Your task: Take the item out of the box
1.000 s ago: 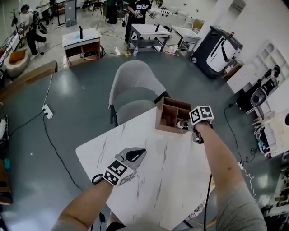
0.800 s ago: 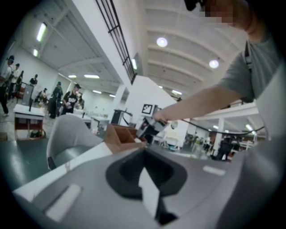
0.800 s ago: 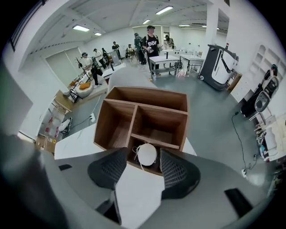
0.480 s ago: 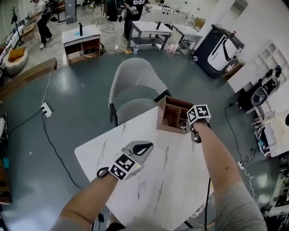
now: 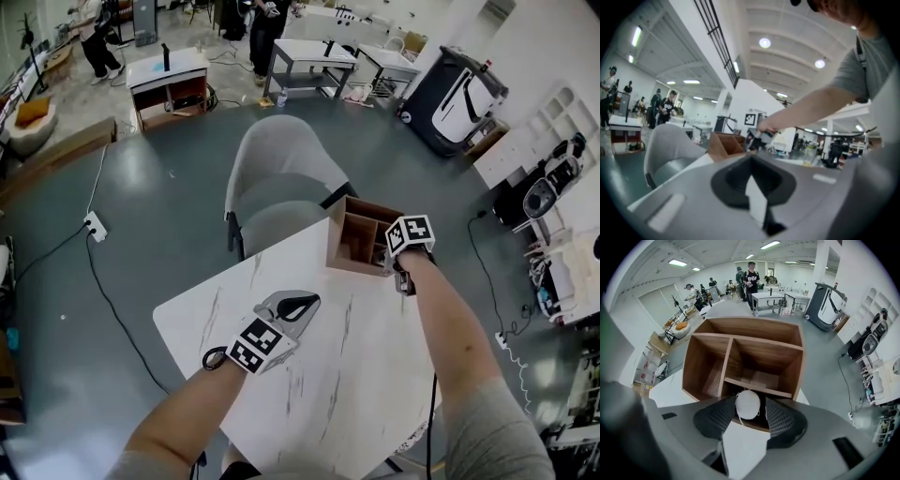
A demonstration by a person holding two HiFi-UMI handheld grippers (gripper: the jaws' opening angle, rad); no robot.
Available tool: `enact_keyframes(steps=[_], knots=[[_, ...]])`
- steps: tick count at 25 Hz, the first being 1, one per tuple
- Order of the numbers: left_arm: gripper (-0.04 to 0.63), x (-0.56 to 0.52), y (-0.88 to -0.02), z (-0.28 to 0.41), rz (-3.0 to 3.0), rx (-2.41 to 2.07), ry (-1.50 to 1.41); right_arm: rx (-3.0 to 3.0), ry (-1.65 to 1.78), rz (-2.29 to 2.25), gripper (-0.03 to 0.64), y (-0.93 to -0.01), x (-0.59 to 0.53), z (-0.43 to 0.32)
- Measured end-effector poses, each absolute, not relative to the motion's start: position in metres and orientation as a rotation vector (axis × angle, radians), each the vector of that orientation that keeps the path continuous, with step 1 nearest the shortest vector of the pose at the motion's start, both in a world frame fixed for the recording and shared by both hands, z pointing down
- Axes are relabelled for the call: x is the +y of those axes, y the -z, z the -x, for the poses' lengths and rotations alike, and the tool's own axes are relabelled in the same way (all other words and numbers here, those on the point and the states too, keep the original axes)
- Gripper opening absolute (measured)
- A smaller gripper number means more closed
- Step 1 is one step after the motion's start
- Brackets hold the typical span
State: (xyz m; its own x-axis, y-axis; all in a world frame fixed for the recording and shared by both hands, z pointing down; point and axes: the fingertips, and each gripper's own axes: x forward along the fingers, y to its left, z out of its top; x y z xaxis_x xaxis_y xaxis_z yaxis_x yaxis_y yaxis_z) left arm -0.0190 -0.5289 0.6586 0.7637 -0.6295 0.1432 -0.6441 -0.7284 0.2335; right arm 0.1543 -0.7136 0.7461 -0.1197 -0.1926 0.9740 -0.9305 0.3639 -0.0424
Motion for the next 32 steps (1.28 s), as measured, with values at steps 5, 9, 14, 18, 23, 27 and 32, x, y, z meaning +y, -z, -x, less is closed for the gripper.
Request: enact_keyframes(steps=[5,9,14,18,23,27,32], knots=[[-0.003,-0.523,-0.665,0.017,-2.683,-0.983,-0.098,-1.566,-0.876,-1.107,0.153,-0.756,-0.715,-0.153],[-0.003,-0.512,-0.665,0.018,-2.673,-0.973,-0.100,-1.580,-0.827,-1.126,0.147,-0.749,-0.714,-0.157],[-0.003,-0.508,-0.651,0.023,-2.669,-0.979,-0.076,-1.657,-0.780,-1.179,0.144,-0.713,-0.713,-0.162],[-0.003,-0.507,-0.622,0.028,-2.681,-0.984,-0.053,-1.754,-0.739,-1.212,0.144,-0.667,-0.706,-0.161],[-0.003,-0.517,-0.574,0.041,-2.732,-0.999,-0.024,-1.877,-0.665,-1.304,0.144,-0.587,-0.706,-0.161],[-0.003,-0.525,-0.532,0.045,-2.788,-0.995,0.001,-1.971,-0.591,-1.368,0.144,-0.517,-0.703,-0.158],[-0.003,-0.542,-0.460,0.049,-2.848,-0.993,0.048,-2.076,-0.488,-1.425,0.144,-0.421,-0.694,-0.153]])
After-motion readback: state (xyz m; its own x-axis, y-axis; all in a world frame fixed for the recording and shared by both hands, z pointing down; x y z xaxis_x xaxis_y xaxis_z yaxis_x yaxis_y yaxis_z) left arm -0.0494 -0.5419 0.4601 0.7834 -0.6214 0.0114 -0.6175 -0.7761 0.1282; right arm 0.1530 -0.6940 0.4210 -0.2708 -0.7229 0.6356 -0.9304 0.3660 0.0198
